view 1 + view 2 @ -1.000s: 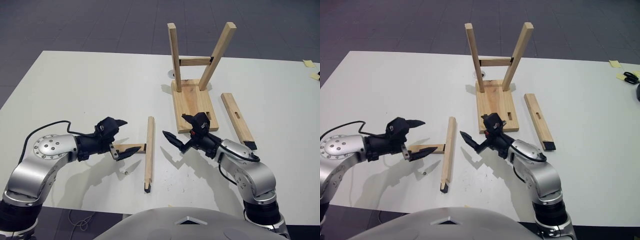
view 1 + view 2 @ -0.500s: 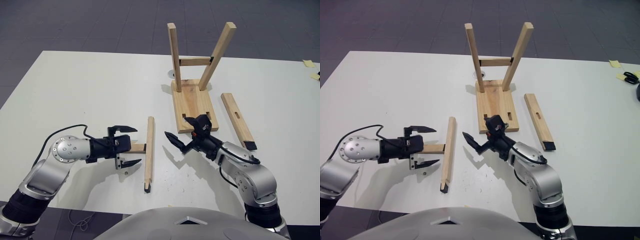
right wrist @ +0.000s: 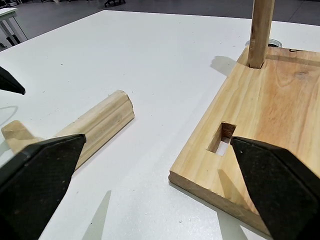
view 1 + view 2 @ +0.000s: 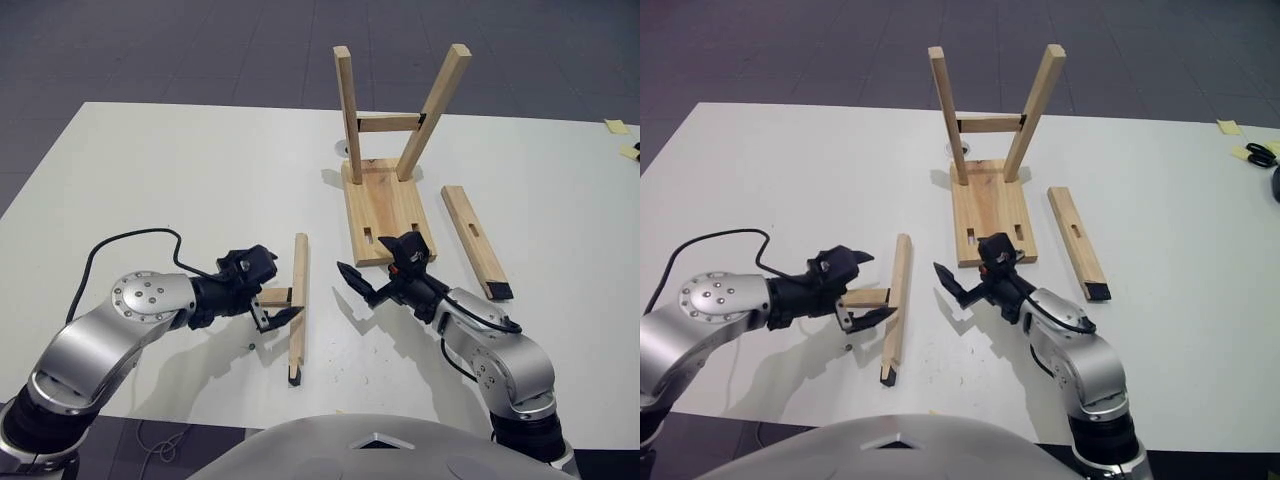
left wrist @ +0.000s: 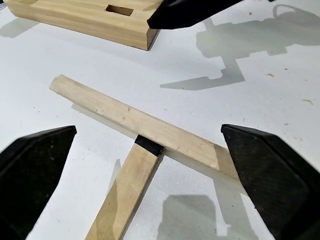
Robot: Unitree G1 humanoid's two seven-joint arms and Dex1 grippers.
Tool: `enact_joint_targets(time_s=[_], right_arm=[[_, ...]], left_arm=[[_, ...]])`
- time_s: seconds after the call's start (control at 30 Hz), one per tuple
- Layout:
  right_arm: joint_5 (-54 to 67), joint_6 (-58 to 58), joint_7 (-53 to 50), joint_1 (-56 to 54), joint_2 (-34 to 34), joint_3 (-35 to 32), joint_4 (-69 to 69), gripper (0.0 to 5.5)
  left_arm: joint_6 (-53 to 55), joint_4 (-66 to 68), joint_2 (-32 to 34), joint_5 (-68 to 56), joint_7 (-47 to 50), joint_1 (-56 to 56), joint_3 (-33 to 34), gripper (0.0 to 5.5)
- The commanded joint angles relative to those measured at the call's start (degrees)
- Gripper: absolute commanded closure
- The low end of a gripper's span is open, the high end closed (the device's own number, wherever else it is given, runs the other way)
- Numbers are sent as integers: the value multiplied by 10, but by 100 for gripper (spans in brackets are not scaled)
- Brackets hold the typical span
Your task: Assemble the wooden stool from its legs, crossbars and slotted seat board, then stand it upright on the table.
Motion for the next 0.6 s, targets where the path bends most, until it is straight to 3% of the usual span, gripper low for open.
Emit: enact_joint_targets(time_s=[0.03, 0.4, 0.6], right_arm=[[-3, -7, -10, 4, -1, 3, -1, 10], [-5, -18, -12, -11, -6, 6, 14, 10], [-6, -23, -14, -13, -5, 9, 17, 10]], left_arm=[[-1, 17, -18, 17, 13, -25, -31, 12], [-145, 127, 9, 158, -39, -34, -168, 12], [-195, 165, 12, 199, -43, -26, -180, 12]])
